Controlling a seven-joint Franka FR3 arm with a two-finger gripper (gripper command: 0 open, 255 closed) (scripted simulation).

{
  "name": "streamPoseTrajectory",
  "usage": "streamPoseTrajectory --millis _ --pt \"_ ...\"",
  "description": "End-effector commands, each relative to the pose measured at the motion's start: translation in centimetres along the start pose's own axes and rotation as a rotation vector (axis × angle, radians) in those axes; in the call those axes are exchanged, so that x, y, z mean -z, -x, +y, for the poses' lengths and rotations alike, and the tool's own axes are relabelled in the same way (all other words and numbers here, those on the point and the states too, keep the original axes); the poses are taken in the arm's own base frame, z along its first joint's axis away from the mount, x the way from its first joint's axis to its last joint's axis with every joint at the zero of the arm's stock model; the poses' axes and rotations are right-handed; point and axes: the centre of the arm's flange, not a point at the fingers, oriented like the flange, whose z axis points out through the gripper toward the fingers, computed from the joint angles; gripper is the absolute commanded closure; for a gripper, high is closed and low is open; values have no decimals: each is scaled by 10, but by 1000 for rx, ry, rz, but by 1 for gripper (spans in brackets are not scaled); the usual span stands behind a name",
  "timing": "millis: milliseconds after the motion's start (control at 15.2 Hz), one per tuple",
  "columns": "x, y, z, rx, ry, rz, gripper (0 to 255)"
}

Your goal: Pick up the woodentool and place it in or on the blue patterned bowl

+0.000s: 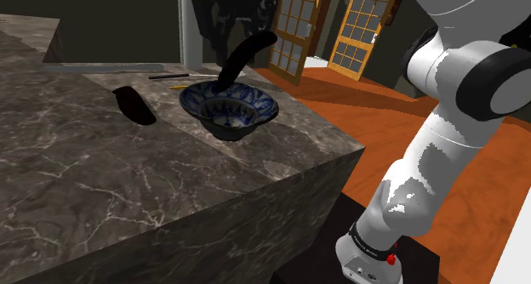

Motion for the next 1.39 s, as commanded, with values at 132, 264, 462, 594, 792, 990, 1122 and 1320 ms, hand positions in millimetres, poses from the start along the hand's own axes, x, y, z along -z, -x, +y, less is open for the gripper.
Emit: streamPoseTrajectory --millis 132,264,462,594,792,990,1122,1320 --pt "-21 0 -2 0 -1 0 255" --pt "-32 0 -3 0 -1 0 255" --pt "-48 1 -4 0 -1 0 255" --pt "-58 1 -5 0 -1 0 255" --pt "-58 1 -5 0 -1 0 255" --pt "-58 1 -5 0 -1 0 255" --pt "-58 1 -5 0 -1 0 255" --pt "-58 0 -5 0 -1 0 0"
